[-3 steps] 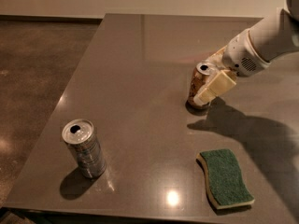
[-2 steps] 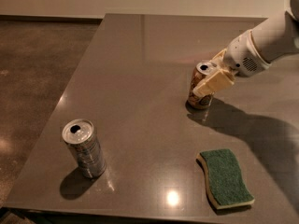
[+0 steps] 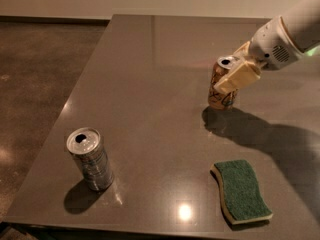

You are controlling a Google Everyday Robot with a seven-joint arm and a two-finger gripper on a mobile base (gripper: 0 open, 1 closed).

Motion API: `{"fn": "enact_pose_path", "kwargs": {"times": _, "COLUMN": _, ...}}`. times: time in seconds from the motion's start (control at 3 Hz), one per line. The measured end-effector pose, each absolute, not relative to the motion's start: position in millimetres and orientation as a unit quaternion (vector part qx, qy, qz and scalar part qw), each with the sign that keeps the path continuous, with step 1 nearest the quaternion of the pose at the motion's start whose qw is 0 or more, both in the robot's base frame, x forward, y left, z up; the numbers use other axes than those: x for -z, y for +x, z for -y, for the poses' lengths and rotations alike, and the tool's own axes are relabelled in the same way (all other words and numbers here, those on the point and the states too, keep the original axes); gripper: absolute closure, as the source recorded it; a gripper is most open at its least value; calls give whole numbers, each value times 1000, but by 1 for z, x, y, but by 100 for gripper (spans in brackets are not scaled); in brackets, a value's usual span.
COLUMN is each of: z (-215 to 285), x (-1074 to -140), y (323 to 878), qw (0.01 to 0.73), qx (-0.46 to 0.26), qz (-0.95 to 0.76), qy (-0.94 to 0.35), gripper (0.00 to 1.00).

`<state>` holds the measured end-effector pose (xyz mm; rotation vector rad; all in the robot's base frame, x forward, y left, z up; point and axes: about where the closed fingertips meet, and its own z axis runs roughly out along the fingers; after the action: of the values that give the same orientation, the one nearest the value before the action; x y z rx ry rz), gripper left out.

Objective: Knock orange can over

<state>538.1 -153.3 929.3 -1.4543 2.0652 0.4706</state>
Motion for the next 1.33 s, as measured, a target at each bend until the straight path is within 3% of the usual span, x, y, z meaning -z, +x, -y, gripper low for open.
{"fn": "enact_pose_path", "kwargs": {"times": 0.33, "z": 156, "x": -942, "y": 524, "qw": 224, "qx": -132, "qz": -774, "qy": -577, "gripper": 100}}
{"fn": "enact_pose_path", "kwargs": {"times": 1.0, "z": 167, "x": -932, "y": 504, "qw": 110, "qx": 4, "qz": -760, "qy": -640, "gripper": 100}}
{"fn": "enact_pose_path", "kwargs": {"times": 1.33, "z": 167, "x": -916, "y": 501, "qw": 67, "qx": 38, "qz": -749, "qy": -658, "gripper": 86}}
